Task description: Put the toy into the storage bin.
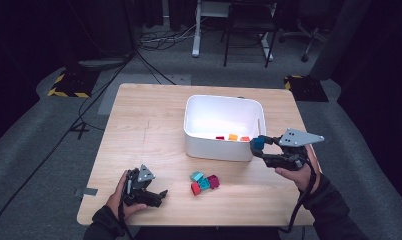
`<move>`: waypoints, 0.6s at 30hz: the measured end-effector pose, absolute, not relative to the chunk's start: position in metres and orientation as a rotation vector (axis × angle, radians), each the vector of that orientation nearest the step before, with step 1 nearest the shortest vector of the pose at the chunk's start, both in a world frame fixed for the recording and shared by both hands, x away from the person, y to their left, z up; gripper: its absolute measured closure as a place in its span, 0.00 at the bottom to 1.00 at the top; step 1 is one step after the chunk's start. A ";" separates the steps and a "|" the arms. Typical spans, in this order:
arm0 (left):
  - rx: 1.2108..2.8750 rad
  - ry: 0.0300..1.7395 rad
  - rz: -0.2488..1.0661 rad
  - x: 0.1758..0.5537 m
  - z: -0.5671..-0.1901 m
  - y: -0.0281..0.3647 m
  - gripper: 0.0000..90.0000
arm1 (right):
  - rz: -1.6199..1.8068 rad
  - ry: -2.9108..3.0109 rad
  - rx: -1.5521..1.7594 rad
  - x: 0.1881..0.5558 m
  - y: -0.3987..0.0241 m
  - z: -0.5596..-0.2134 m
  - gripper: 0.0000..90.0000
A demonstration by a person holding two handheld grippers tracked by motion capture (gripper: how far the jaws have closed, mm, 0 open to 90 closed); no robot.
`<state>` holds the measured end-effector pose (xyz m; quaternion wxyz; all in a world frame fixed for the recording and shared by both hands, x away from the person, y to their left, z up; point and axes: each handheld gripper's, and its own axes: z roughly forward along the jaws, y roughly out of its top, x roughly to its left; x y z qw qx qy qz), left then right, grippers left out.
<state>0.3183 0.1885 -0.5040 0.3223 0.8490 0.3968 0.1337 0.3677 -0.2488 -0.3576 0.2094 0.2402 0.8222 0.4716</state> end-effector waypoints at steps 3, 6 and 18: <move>2.229 1.042 0.351 0.318 -0.504 0.189 0.01 | 1.309 2.281 0.666 0.371 -0.248 -0.352 0.53; 2.228 1.041 0.352 0.318 -0.504 0.189 0.01 | 1.312 2.275 0.662 0.373 -0.248 -0.348 0.53; 2.228 1.042 0.352 0.318 -0.504 0.189 0.01 | 1.316 2.254 0.692 0.390 -0.245 -0.339 0.53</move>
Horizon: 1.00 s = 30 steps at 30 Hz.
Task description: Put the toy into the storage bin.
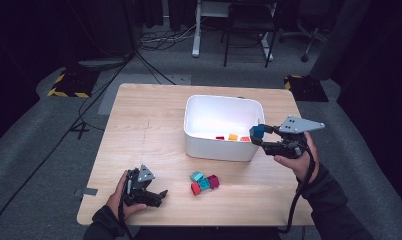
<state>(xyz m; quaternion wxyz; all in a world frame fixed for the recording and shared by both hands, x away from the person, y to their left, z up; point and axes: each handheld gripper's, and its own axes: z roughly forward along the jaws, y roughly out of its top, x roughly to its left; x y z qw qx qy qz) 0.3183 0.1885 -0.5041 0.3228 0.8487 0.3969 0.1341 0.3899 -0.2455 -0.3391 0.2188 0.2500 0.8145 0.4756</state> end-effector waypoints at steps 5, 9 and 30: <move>2.228 1.042 0.352 0.318 -0.504 0.189 0.01 | 1.323 2.247 0.713 0.398 -0.243 -0.337 0.53; 2.228 1.041 0.352 0.318 -0.504 0.189 0.01 | 1.318 2.243 0.726 0.403 -0.241 -0.337 0.53; 2.228 1.041 0.352 0.318 -0.504 0.189 0.01 | 1.270 2.240 0.810 0.435 -0.219 -0.342 0.53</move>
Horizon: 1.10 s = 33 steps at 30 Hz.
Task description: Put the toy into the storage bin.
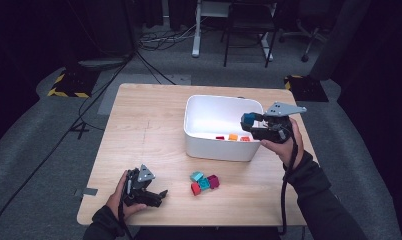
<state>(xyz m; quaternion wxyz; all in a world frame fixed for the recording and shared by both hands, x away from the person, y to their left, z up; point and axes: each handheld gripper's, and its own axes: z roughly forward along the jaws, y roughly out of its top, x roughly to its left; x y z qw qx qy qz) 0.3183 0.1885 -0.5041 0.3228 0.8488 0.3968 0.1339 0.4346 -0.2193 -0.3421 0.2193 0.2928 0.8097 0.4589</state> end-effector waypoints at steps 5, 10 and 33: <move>2.228 1.042 0.354 0.318 -0.504 0.188 0.01 | 1.244 2.232 0.806 0.440 -0.215 -0.343 0.53; 2.228 1.041 0.353 0.318 -0.504 0.188 0.01 | 1.236 2.241 0.807 0.447 -0.211 -0.347 0.53; 2.227 1.044 0.361 0.318 -0.504 0.188 0.01 | 1.237 2.252 0.861 0.456 -0.204 -0.354 0.48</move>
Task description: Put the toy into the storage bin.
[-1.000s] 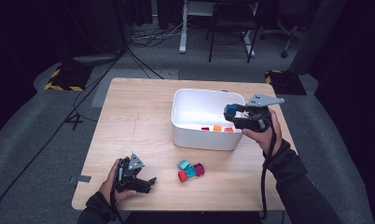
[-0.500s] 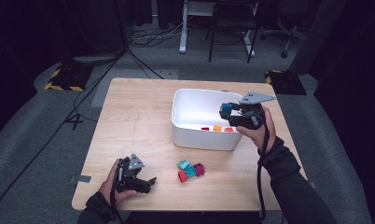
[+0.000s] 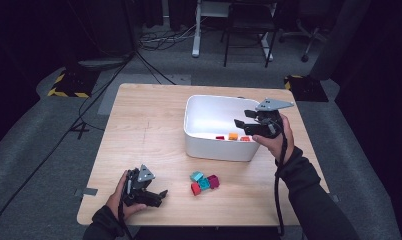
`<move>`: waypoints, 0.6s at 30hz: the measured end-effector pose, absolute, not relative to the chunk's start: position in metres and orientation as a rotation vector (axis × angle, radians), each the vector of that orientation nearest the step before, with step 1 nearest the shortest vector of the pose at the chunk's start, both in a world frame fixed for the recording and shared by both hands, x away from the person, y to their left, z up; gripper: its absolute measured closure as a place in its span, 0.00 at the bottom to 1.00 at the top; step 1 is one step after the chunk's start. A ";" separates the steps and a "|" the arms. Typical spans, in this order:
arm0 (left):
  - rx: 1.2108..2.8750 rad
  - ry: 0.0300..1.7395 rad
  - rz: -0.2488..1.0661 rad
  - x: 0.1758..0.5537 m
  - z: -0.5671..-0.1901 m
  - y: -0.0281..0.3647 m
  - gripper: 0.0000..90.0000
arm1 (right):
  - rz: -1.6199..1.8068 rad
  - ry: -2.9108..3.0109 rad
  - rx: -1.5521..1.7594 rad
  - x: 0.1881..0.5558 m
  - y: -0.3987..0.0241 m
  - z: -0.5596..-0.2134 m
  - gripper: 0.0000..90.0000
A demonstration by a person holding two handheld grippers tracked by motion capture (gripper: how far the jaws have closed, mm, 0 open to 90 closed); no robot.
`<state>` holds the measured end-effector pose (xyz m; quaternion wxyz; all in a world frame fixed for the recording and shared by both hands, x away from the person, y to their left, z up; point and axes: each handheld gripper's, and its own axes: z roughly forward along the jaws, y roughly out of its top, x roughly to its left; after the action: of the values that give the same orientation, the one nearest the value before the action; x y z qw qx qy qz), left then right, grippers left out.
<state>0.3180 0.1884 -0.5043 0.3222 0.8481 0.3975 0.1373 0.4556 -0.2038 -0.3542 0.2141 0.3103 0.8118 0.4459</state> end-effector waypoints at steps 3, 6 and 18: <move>2.227 1.044 0.361 0.318 -0.504 0.188 0.01 | 1.243 2.255 0.850 0.455 -0.205 -0.355 0.48; 2.227 1.044 0.360 0.318 -0.504 0.188 0.01 | 1.246 2.253 0.849 0.453 -0.206 -0.355 0.48; 2.226 1.044 0.360 0.318 -0.504 0.188 0.01 | 1.265 2.247 0.760 0.425 -0.214 -0.342 0.47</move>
<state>0.3180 0.1884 -0.5043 0.3222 0.8480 0.3977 0.1373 0.4250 -0.2141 -0.3424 0.2247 0.2755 0.8144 0.4587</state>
